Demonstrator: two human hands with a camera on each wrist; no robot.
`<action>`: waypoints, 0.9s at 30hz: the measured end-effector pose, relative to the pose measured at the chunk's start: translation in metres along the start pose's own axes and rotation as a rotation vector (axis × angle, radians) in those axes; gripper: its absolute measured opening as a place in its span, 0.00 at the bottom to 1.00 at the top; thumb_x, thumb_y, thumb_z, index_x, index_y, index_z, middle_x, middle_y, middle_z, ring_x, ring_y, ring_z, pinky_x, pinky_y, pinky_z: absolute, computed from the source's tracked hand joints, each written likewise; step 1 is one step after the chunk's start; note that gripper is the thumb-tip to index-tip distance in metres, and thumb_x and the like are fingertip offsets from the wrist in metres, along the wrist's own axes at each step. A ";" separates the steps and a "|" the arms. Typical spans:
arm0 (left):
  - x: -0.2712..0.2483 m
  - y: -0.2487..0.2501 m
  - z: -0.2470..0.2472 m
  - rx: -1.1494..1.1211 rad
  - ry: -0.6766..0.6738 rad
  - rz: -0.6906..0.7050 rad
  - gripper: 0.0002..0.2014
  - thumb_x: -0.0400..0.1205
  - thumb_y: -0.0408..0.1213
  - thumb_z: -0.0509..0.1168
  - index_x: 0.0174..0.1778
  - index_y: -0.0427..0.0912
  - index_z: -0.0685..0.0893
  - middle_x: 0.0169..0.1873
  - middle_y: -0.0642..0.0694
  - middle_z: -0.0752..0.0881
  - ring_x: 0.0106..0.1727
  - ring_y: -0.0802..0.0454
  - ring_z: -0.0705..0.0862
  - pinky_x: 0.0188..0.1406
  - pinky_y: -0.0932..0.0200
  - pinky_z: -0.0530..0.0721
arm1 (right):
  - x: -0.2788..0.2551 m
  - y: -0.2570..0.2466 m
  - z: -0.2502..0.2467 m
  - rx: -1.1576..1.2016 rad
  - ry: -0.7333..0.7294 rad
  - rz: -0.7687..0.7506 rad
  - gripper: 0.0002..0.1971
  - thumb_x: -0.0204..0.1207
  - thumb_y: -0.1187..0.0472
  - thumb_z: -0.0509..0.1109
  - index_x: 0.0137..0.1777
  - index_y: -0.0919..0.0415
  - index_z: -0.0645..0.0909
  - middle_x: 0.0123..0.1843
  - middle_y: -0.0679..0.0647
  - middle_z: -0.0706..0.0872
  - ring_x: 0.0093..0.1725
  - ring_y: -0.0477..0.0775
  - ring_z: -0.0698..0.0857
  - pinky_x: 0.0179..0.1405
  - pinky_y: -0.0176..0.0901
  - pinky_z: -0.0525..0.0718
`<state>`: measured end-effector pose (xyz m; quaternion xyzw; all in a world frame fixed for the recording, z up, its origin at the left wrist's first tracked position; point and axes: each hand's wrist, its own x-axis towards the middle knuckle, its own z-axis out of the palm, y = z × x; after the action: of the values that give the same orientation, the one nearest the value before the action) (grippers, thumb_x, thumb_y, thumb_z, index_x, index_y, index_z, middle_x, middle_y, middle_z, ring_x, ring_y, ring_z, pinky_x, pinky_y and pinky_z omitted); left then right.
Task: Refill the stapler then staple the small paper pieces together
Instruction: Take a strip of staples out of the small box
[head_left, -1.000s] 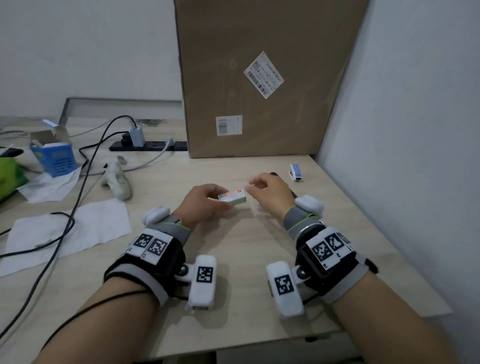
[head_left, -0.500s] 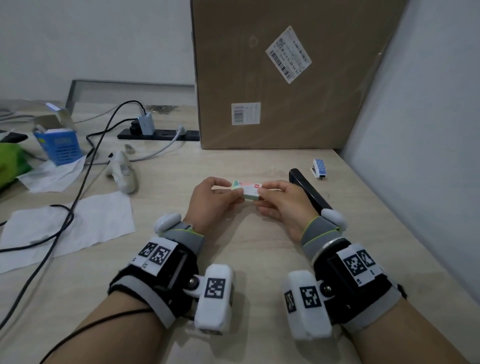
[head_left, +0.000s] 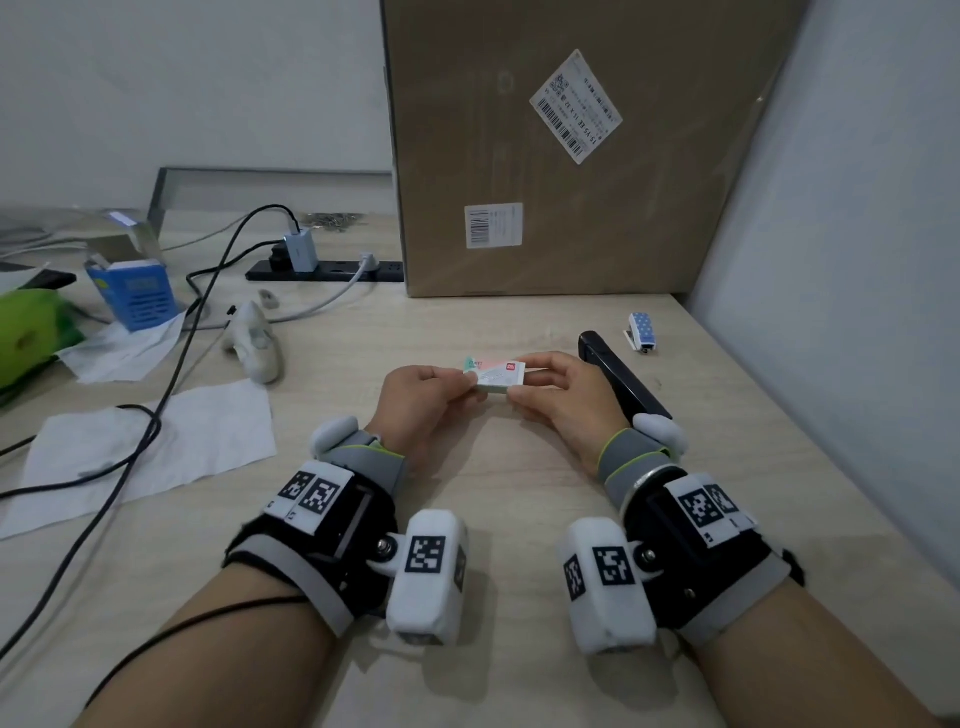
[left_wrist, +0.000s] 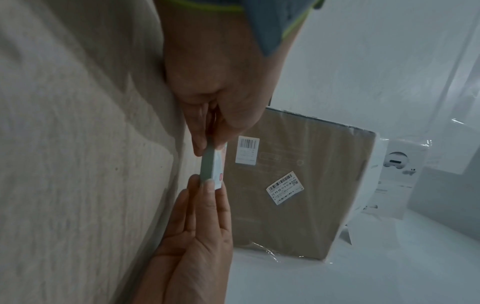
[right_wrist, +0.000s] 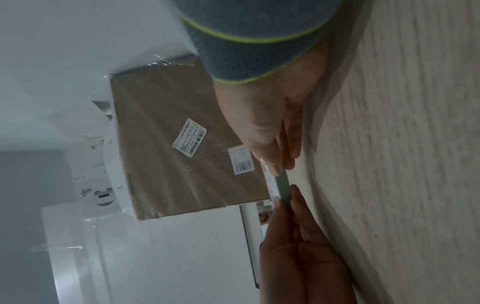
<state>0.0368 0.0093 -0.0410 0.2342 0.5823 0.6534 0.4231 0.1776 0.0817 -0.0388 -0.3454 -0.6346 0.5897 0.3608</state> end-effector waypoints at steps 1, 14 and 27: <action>0.000 0.001 0.000 -0.012 -0.004 -0.009 0.06 0.78 0.28 0.67 0.37 0.30 0.85 0.34 0.36 0.89 0.32 0.53 0.88 0.47 0.62 0.87 | 0.000 0.000 0.000 -0.017 0.015 -0.013 0.15 0.70 0.72 0.74 0.56 0.61 0.85 0.50 0.60 0.90 0.41 0.52 0.86 0.42 0.40 0.86; 0.001 0.011 0.001 -0.104 0.014 -0.080 0.11 0.81 0.25 0.61 0.55 0.20 0.78 0.43 0.32 0.87 0.29 0.52 0.90 0.41 0.63 0.89 | 0.003 0.002 -0.002 0.081 -0.023 -0.065 0.10 0.76 0.69 0.70 0.56 0.57 0.83 0.46 0.51 0.90 0.39 0.42 0.91 0.46 0.37 0.88; 0.006 0.007 -0.002 -0.047 0.038 -0.033 0.06 0.81 0.27 0.62 0.45 0.26 0.80 0.41 0.33 0.87 0.35 0.49 0.87 0.39 0.64 0.88 | 0.005 0.006 0.000 0.047 -0.026 -0.095 0.13 0.81 0.73 0.59 0.59 0.57 0.77 0.47 0.48 0.86 0.45 0.46 0.88 0.33 0.28 0.85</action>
<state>0.0301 0.0131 -0.0355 0.2022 0.5787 0.6640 0.4281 0.1754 0.0869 -0.0448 -0.2986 -0.6410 0.5911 0.3880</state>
